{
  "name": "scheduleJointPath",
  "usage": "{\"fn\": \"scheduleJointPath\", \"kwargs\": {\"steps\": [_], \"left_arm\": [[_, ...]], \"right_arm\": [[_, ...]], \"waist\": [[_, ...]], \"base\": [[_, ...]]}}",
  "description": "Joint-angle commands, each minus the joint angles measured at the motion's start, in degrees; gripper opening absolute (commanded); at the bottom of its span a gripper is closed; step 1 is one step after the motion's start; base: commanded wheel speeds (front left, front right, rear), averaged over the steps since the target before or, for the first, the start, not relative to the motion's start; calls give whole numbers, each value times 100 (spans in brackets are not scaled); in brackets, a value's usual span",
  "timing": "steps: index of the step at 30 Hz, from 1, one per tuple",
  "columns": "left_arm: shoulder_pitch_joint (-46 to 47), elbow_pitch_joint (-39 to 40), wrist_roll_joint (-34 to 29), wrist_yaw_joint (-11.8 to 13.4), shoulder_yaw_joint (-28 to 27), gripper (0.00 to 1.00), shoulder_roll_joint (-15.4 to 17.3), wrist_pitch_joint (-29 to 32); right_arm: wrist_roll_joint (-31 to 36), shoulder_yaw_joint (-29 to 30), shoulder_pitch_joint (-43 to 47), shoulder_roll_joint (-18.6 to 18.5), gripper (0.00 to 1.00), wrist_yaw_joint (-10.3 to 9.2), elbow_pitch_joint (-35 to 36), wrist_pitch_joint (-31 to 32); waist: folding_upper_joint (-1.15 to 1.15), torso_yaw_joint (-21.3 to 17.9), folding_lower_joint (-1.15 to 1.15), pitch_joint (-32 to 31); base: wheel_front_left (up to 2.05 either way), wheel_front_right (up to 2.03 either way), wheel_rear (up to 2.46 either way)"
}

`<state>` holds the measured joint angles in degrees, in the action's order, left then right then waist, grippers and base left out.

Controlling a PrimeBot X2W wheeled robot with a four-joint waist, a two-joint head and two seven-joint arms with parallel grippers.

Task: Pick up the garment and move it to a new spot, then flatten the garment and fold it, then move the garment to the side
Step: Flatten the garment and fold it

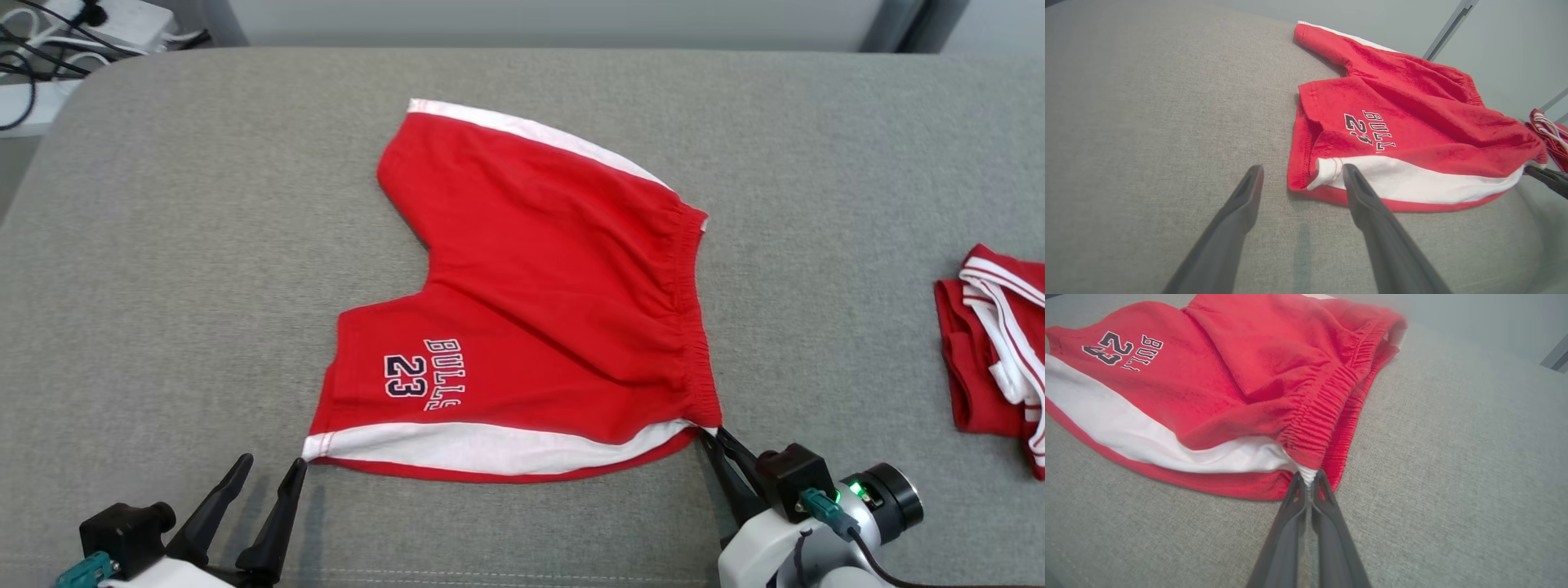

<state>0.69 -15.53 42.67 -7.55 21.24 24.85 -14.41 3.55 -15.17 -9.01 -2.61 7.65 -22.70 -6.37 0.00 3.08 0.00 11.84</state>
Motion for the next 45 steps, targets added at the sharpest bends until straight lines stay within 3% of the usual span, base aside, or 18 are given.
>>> {"fn": "scheduleJointPath", "kwargs": {"steps": [1,8,20,22,23,24,31,45], "left_arm": [[295,51,72,7,-162,100,199,-59],[473,12,771,7,-53,100,365,-59],[403,249,1389,7,400,100,631,-59],[421,325,1497,7,511,69,681,-59],[438,356,1527,7,541,40,705,-59],[456,400,1554,7,543,0,715,-59],[455,637,1545,7,580,0,744,-59],[42,540,1377,7,775,0,635,-59]], "right_arm": [[-22,-157,-123,-27,0,-16,189,12],[-72,-411,-166,-27,0,-16,510,64],[-67,-429,-120,-27,0,-16,739,90],[-69,-425,-120,-27,0,-16,755,99],[-72,-425,-124,-27,0,-16,763,102],[-75,-425,-128,-27,0,-16,770,105],[-114,-408,-114,-27,0,-16,708,144],[-478,-267,112,-27,0,-16,294,254]], "waist": [[0,-143,0,142],[0,-385,0,371],[0,-483,0,436],[0,-472,0,452],[0,-467,0,460],[0,-462,0,467],[0,-407,0,355],[0,-277,0,-455]], "base": [[0,0,0],[0,0,0],[0,0,0],[0,0,0],[0,0,0],[0,0,0],[0,0,0],[0,0,0]]}}
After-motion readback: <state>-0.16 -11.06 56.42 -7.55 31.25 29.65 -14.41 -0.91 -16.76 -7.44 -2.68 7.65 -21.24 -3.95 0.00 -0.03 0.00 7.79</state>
